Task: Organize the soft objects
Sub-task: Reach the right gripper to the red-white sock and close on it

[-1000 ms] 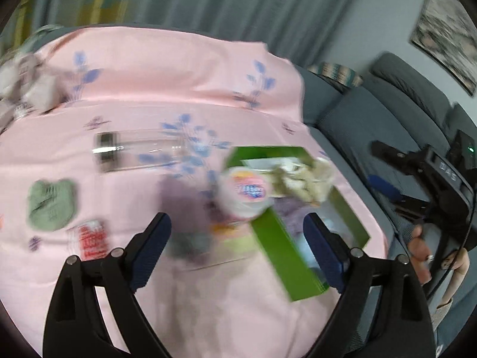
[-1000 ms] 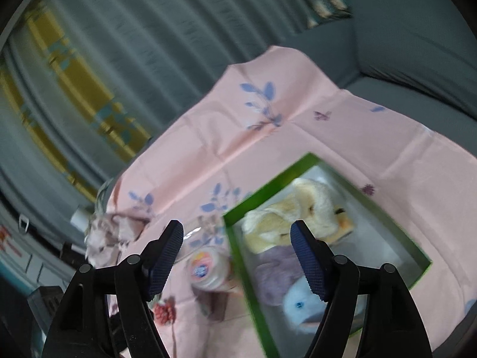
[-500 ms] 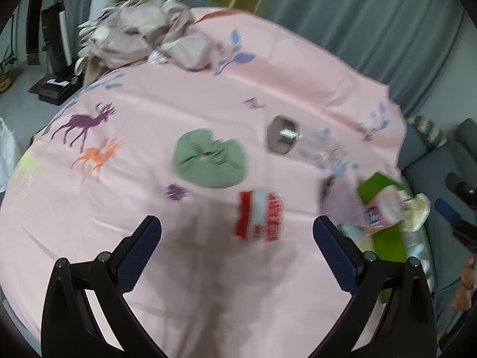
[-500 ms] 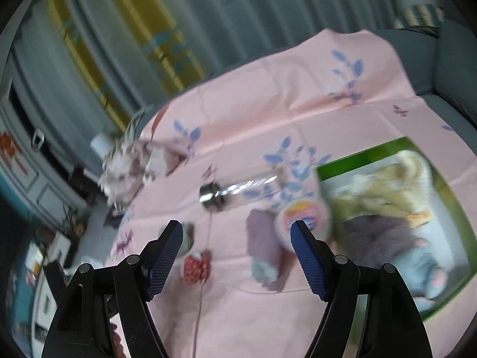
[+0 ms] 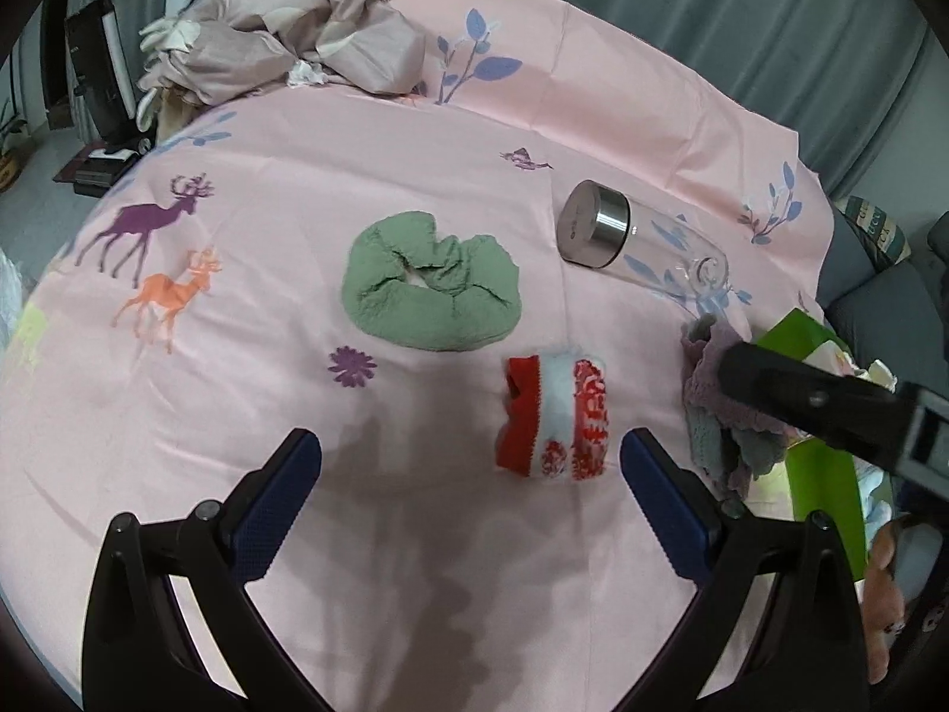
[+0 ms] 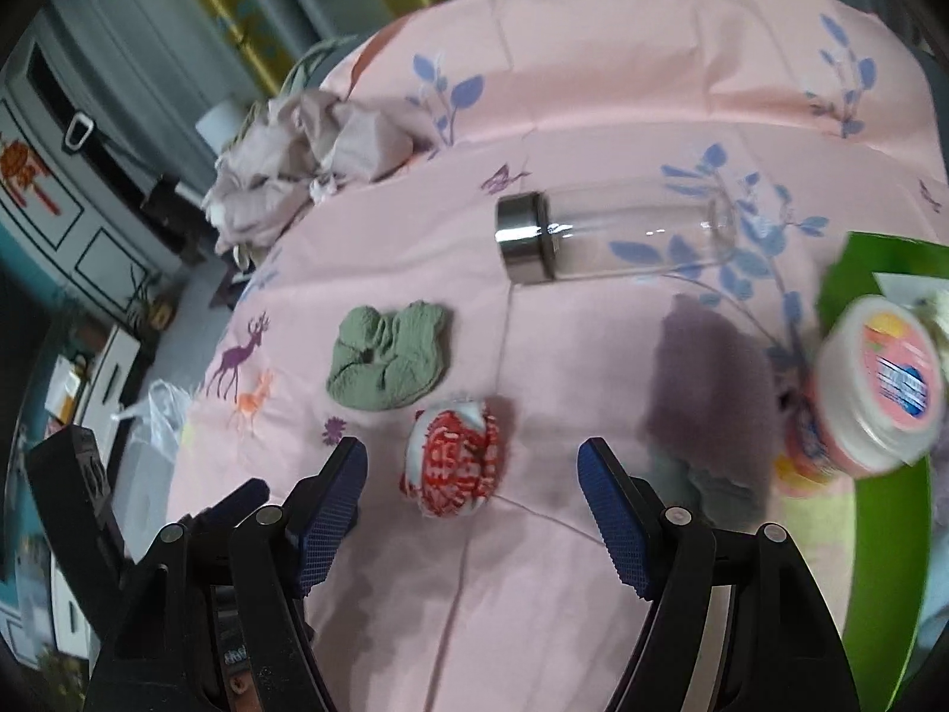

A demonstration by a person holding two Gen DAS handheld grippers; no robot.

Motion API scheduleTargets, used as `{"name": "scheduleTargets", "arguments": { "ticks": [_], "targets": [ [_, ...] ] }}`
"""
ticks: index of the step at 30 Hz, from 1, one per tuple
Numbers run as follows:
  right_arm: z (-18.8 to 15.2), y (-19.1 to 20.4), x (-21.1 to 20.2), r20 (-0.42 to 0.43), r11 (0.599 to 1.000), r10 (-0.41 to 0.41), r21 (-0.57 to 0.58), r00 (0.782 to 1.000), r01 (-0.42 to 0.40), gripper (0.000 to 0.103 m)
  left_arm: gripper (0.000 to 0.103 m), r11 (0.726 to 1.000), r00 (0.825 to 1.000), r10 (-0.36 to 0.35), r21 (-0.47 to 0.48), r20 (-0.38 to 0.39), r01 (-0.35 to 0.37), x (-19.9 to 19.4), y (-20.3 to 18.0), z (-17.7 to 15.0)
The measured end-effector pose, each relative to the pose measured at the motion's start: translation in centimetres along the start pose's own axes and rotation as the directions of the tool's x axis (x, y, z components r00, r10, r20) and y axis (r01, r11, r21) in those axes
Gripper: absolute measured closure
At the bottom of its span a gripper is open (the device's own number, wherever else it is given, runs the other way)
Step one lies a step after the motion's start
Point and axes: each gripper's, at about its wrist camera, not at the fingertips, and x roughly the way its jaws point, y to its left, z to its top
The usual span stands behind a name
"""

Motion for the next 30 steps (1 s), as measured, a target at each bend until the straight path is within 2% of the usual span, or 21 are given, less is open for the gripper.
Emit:
{"name": "scheduleTargets", "arguments": {
  "ticks": [5,7,11,12,15,18,21,23,24,25,27,28,30],
  "targets": [
    [0.9,0.9,2.7,-0.059,0.999,0.031,-0.004,0.998,-0.032,0.041,0.006,0.999,0.999,-0.035,-0.031,-0.027,0.034,1.5,-0.2,0.6],
    [0.9,0.9,3.9,-0.080,0.999,0.032,-0.006,0.996,-0.033,0.051,0.010,0.999,0.998,-0.043,-0.020,-0.049,0.042,2.2,-0.5,0.6],
    [0.7,0.4,5.8,-0.133,0.999,0.050,0.006,0.990,-0.050,0.055,0.015,0.997,0.994,-0.075,-0.038,-0.073,0.072,3.1,-0.3,0.6],
    [0.7,0.2,6.2,-0.142,0.998,0.060,0.015,0.988,-0.059,0.058,0.018,0.997,0.994,-0.077,-0.033,-0.084,0.074,3.4,-0.3,0.5],
    [0.5,-0.5,7.2,-0.177,0.995,0.094,0.053,0.980,-0.086,0.061,0.036,0.995,0.989,-0.093,-0.045,-0.112,0.088,4.4,-0.3,0.3],
    [0.4,-0.9,7.8,-0.190,0.993,0.105,0.067,0.976,-0.094,0.061,0.041,0.987,0.978,-0.149,-0.079,-0.147,0.139,5.3,-0.3,0.1],
    [0.3,-1.1,8.0,-0.190,0.993,0.110,0.074,0.976,-0.097,0.061,0.043,0.987,0.979,-0.152,-0.065,-0.136,0.144,5.5,-0.7,0.0],
    [0.2,-1.2,8.2,-0.189,0.993,0.109,0.073,0.976,-0.097,0.061,0.053,0.982,0.972,-0.183,-0.069,-0.147,0.175,5.7,-0.8,-0.1],
    [0.1,-1.2,8.3,-0.190,0.993,0.109,0.071,0.976,-0.097,0.062,0.062,0.978,0.967,-0.203,-0.076,-0.154,0.193,5.8,-0.9,-0.2],
    [0.0,-1.2,8.4,-0.187,0.993,0.108,0.069,0.976,-0.096,0.064,0.065,0.976,0.964,-0.215,-0.080,-0.159,0.204,5.8,-1.0,-0.2],
    [-0.2,-1.2,8.2,-0.175,0.992,0.115,0.064,0.978,-0.105,0.069,0.068,0.979,0.968,-0.201,-0.053,-0.153,0.195,5.7,-1.4,-0.3],
    [-0.3,-1.2,8.1,-0.170,0.991,0.125,0.060,0.978,-0.116,0.071,0.073,0.980,0.968,-0.200,-0.038,-0.150,0.196,5.5,-1.6,-0.3],
    [-0.5,-1.2,7.8,-0.162,0.988,0.149,0.068,0.976,-0.139,0.072,0.075,0.982,0.972,-0.188,-0.006,-0.141,0.189,5.0,-2.1,-0.4]
  ]
}}
